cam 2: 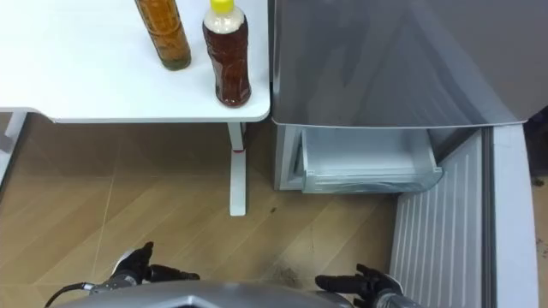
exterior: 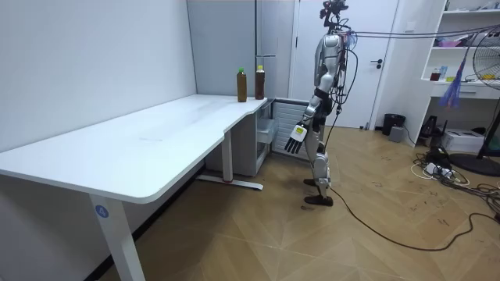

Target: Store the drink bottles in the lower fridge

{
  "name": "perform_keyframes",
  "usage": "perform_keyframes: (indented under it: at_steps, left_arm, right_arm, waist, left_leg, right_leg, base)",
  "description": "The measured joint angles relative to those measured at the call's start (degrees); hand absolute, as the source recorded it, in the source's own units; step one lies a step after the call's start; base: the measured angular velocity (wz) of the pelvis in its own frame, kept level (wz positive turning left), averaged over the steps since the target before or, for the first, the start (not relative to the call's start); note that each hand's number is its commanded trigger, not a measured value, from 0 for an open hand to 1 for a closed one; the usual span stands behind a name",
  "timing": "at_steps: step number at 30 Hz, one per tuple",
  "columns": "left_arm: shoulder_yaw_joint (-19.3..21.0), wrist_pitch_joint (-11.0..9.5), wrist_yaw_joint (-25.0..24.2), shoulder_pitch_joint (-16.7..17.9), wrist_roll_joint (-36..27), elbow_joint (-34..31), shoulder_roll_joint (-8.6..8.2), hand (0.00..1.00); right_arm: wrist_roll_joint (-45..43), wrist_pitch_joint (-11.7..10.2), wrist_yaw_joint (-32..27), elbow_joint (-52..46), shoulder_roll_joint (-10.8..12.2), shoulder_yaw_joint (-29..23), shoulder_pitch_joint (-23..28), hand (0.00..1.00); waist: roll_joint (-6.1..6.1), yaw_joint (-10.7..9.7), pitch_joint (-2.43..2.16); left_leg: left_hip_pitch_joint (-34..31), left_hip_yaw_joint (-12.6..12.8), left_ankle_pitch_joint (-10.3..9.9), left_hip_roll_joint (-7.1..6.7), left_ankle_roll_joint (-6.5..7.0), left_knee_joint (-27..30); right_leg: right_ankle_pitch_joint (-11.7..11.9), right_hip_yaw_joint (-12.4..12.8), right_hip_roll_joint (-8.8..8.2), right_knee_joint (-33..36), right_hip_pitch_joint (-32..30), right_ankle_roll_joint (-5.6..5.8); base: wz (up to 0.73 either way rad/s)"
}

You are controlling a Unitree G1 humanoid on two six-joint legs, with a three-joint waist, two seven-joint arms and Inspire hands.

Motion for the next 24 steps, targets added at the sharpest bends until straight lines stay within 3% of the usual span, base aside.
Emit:
perform_keyframes:
  at_steps: [14,24]
  left_arm:
    - [2.04,0.02,0.48,0.1,0.01,0.47,0.12,0.0]
    - [4.35,0.44,5.48,0.75,-2.85,1.28,0.21,0.0]
  right_arm:
    - [-1.9,0.0,0.12,-0.26,0.09,-0.7,-0.14,0.0]
    - [-1.99,1.24,-0.02,-0.03,1.08,-2.6,-0.05,0.0]
  waist:
    - [-0.23,-0.1,0.0]
    - [-1.32,-0.11,-0.09]
  left_leg:
    - [-0.15,-1.0,0.0,0.02,0.0,-0.08]
    - [-0.02,-1.37,0.0,0.01,0.0,0.06]
  right_leg:
    - [0.01,0.12,0.22,-0.34,-0.2,-0.01]
    - [0.01,-0.09,0.21,-0.41,0.06,-0.01]
  base:
    - [0.0]
    - [0.01]
